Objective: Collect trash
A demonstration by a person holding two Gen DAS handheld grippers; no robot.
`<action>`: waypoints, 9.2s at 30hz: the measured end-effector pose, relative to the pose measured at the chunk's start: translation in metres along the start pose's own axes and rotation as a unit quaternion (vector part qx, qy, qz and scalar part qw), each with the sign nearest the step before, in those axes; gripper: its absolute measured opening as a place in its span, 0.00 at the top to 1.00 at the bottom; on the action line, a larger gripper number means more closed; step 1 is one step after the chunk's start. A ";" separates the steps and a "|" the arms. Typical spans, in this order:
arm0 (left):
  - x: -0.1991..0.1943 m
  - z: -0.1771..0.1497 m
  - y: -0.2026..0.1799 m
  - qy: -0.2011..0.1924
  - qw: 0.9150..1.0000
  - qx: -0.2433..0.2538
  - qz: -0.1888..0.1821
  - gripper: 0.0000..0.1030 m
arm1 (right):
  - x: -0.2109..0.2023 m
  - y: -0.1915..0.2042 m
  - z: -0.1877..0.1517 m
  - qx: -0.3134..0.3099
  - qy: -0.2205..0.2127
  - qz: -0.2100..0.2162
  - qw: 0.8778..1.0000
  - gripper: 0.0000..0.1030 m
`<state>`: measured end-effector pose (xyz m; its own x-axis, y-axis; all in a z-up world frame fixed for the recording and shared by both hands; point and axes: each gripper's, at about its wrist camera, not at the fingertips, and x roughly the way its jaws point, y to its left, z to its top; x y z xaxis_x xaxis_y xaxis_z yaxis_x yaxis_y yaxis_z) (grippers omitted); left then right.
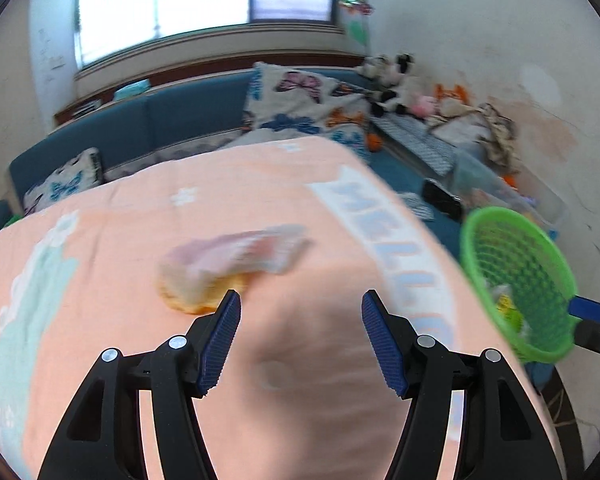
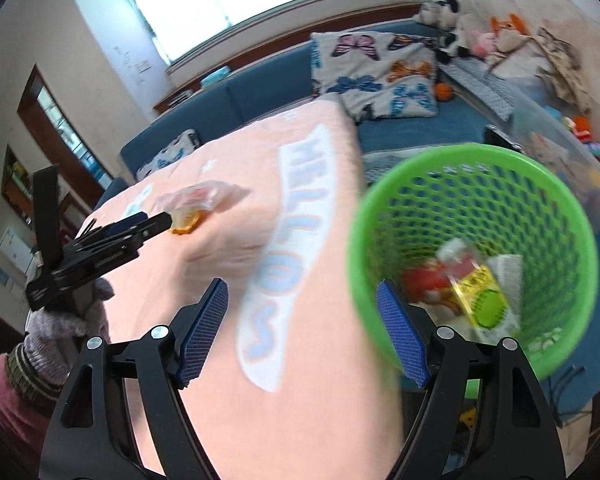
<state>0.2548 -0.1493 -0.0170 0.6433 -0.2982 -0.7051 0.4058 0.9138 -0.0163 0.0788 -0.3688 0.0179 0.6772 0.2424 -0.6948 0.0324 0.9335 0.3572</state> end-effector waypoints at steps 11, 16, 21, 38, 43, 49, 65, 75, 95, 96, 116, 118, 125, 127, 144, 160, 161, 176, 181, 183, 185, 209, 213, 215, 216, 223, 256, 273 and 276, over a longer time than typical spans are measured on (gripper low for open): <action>0.046 0.007 0.055 0.035 0.999 0.029 0.023 0.31 | 0.052 0.039 0.014 -0.022 0.035 0.024 0.999 0.25; 0.063 0.015 0.057 0.035 0.997 0.053 0.035 0.31 | 0.068 0.044 0.020 -0.028 0.046 0.024 0.998 0.25; 0.069 0.018 0.057 0.027 0.997 0.069 0.026 0.49 | 0.083 0.047 0.023 -0.027 0.053 0.027 0.998 0.25; 0.017 0.008 0.084 -0.016 1.000 0.012 -0.021 0.91 | 0.116 0.086 0.022 -0.053 0.069 0.043 0.995 0.25; -0.011 0.003 0.104 -0.030 0.999 -0.009 -0.011 0.92 | 0.129 0.105 0.020 -0.065 0.075 0.052 0.994 0.25; -0.044 0.000 0.140 -0.039 0.998 -0.038 0.024 0.92 | 0.157 0.137 0.024 -0.101 0.077 0.060 0.990 0.25; -0.063 -0.022 0.209 -0.038 0.993 -0.103 0.048 0.92 | 0.259 0.185 0.039 -0.169 0.095 0.028 0.981 0.26; -0.059 -0.026 0.206 -0.037 0.993 -0.103 0.043 0.92 | 0.270 0.189 0.039 -0.185 0.082 -0.002 0.979 0.42; -0.079 -0.028 0.157 -0.047 0.995 -0.081 0.021 0.92 | 0.172 0.156 -0.003 -0.152 0.059 0.038 0.986 0.58; -0.079 -0.028 0.153 -0.047 0.996 -0.078 0.019 0.92 | 0.166 0.154 -0.007 -0.150 0.058 0.039 0.986 0.58; -0.076 -0.007 0.036 -0.052 0.997 -0.019 -0.059 0.92 | 0.036 0.062 -0.031 -0.097 -0.028 -0.030 0.994 0.59; -0.074 -0.004 0.020 -0.052 0.996 -0.010 -0.068 0.92 | 0.026 0.042 -0.029 -0.082 -0.034 -0.049 0.995 0.59; -0.068 0.005 -0.031 -0.048 0.994 0.015 -0.098 0.92 | -0.002 -0.029 -0.020 -0.042 -0.045 -0.127 0.990 0.59; -0.065 0.007 -0.046 -0.046 0.993 0.024 -0.105 0.92 | -0.006 -0.047 -0.020 -0.034 -0.047 -0.147 0.987 0.59; -0.028 0.022 -0.152 -0.017 0.986 0.087 -0.144 0.92 | -0.030 -0.133 -0.016 0.017 -0.061 -0.203 0.977 0.42; 0.015 0.014 -0.201 0.025 0.982 0.107 -0.152 0.92 | -0.067 -0.132 -0.035 0.036 -0.092 -0.170 0.981 0.28; 0.016 0.013 -0.204 0.027 0.982 0.108 -0.153 0.92 | -0.068 -0.131 -0.037 0.036 -0.093 -0.168 0.981 0.28; 0.020 0.007 -0.200 0.034 0.981 0.089 -0.171 0.59 | -0.078 -0.120 -0.054 0.049 -0.102 -0.151 0.982 0.25; 0.013 0.005 -0.192 0.025 0.981 0.081 -0.175 0.57 | -0.080 -0.113 -0.061 0.057 -0.102 -0.140 0.983 0.24; 0.008 0.002 -0.187 0.020 0.981 0.083 -0.175 0.50 | -0.081 -0.109 -0.063 0.057 -0.104 -0.138 0.983 0.24; 0.001 0.001 -0.180 0.012 0.982 0.079 -0.172 0.45 | -0.081 -0.103 -0.066 0.055 -0.104 -0.134 0.984 0.23; -0.110 -0.043 -0.060 -0.073 0.993 0.021 -0.090 0.07 | -0.081 0.010 -0.083 -0.022 -0.095 -0.080 0.992 0.09; -0.122 -0.055 -0.040 -0.070 0.996 0.017 -0.060 0.07 | -0.076 0.025 -0.085 -0.027 -0.086 -0.071 0.993 0.07; -0.127 -0.061 -0.030 -0.066 0.996 0.007 -0.053 0.07 | -0.073 0.030 -0.087 -0.033 -0.082 -0.073 0.993 0.07; -0.130 -0.065 -0.024 -0.066 0.997 0.000 -0.047 0.07 | -0.072 0.034 -0.088 -0.036 -0.080 -0.075 0.993 0.07; -0.146 -0.089 0.004 -0.061 0.998 -0.033 -0.012 0.07 | -0.066 0.056 -0.094 -0.064 -0.071 -0.081 0.992 0.04; -0.184 -0.133 0.001 -0.076 0.995 -0.023 0.067 0.07 | -0.073 0.075 -0.112 -0.072 -0.071 -0.076 0.992 0.04; -0.188 -0.140 0.005 -0.071 0.994 -0.031 0.072 0.07 | -0.074 0.086 -0.120 -0.083 -0.072 -0.073 0.991 0.04; -0.189 -0.141 0.005 -0.071 0.994 -0.030 0.072 0.07 | -0.075 0.087 -0.121 -0.083 -0.072 -0.073 0.991 0.04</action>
<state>0.0437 -0.0495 0.0159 0.7785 -0.1948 -0.5967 0.2658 0.9635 0.0322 -0.0578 -0.2738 0.0254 0.7725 0.0716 -0.6310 0.0255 0.9893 0.1435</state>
